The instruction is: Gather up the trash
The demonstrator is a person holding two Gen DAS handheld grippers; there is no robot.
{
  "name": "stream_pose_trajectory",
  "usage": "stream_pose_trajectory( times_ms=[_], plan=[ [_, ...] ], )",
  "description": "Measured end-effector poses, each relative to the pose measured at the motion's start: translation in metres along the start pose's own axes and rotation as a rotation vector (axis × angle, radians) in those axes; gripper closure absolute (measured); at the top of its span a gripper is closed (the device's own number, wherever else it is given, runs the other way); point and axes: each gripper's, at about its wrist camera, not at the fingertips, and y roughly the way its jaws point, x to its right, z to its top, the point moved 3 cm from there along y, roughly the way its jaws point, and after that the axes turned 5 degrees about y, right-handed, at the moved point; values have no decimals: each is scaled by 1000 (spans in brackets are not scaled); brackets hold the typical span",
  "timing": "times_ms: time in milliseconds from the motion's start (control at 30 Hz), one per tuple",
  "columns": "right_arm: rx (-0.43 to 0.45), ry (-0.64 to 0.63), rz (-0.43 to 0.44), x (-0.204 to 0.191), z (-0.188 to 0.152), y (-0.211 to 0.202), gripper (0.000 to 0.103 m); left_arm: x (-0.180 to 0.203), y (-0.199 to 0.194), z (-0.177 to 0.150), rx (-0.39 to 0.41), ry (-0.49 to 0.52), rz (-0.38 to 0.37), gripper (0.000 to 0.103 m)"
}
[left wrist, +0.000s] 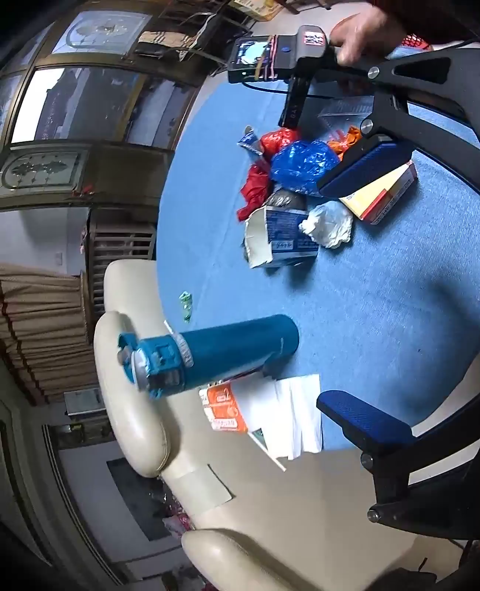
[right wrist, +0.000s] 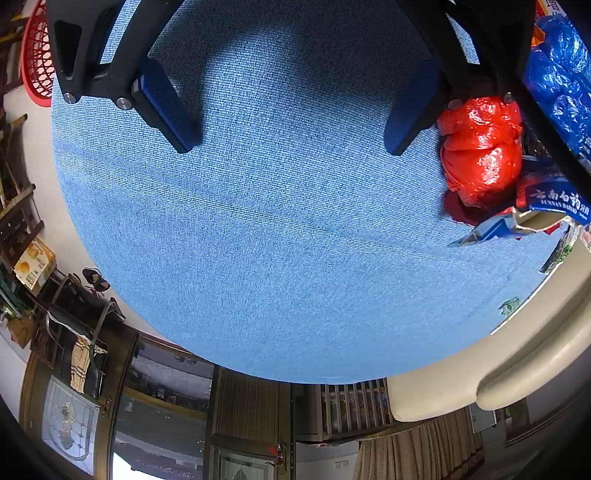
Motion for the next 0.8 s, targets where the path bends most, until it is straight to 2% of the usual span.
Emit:
stream_pose_trajectory(
  times_ms=[100, 233, 267, 400, 500, 667, 800],
  plan=[
    [-12, -11, 2, 0, -2, -1, 0, 1, -4, 1, 5, 18, 0, 0],
    [-123, -64, 40, 2, -7, -13, 0, -1, -14, 1, 24, 25, 12, 0],
    [-113, -61, 37, 5, -10, -24, 0, -2, -16, 1, 26, 28, 16, 0],
    [53, -122, -12, 14, -27, -96, 0, -7, -28, 0, 47, 27, 30, 0],
    [118, -112, 68, 16, -38, -160, 0, -10, -35, -1, 55, 22, 37, 0],
    [187, -84, 195, 1, -69, -245, 0, -17, -50, -5, 69, 15, 57, 0],
    [234, -82, 224, -15, -90, -276, 0, -22, -64, -8, 84, 12, 72, 0]
  ],
)
